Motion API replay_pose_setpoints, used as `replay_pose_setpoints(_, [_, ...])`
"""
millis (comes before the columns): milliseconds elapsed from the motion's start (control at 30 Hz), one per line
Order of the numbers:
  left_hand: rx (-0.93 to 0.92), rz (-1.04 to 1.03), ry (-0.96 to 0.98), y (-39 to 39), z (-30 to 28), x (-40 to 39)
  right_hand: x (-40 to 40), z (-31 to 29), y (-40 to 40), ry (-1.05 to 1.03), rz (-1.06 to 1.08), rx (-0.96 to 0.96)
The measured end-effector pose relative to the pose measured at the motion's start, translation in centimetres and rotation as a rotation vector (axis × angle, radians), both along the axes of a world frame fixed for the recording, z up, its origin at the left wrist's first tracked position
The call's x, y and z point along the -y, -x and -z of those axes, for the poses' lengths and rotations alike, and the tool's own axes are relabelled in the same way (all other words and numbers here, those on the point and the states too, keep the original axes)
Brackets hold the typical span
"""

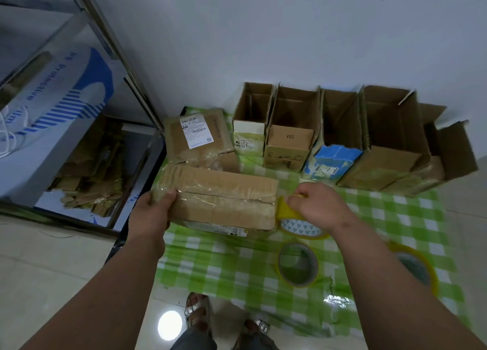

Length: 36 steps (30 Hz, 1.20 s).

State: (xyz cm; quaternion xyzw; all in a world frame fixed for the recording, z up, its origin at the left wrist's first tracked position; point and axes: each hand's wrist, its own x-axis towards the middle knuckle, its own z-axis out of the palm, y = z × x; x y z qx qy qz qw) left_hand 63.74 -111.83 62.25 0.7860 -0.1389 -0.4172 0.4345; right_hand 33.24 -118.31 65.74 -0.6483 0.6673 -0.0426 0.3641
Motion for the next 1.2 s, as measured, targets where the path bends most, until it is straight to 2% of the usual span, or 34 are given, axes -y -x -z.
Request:
replay_pose_setpoints(267, [0.114,0.042,0.139,-1.5,-3.3,0.6,-1.4,-2.0,-0.4,-0.077,0.084,0.277])
replay_pose_setpoints(500, [0.153,0.132,0.043,-2.9,-5.7,1.5,-2.8,-3.7,-1.6,-0.167,0.04,0.256])
replay_pose_setpoints(700, [0.355,0.215,0.227,-1.7,-8.8,3.8,-4.8,-3.6,-3.0,-0.25,0.17,0.386])
replay_pose_setpoints(800, [0.255,0.316,0.292,-0.6,-8.9,5.8,-6.5,-3.1,-3.7,-0.287,0.281,0.501])
replay_pose_setpoints(867, [0.107,0.408,0.276,0.3,-8.0,6.3,-7.8,-2.4,-4.3,-0.3,0.353,0.554])
replay_pose_setpoints(967, [-0.096,0.651,0.139,2.5,-5.1,4.2,-9.5,-0.9,-6.1,-0.335,0.53,0.701])
replay_pose_setpoints(1033, [-0.111,0.699,0.048,3.8,-3.1,2.0,-10.5,0.2,-7.6,-0.313,0.546,0.704])
replay_pose_setpoints(1100, [-0.12,0.638,0.051,4.1,-1.6,0.5,-11.4,0.9,-8.8,-0.324,0.511,0.706])
replay_pose_setpoints(1200, [-0.044,0.672,0.086,3.3,-0.5,-0.1,-12.4,1.8,-9.5,-0.361,0.563,0.851])
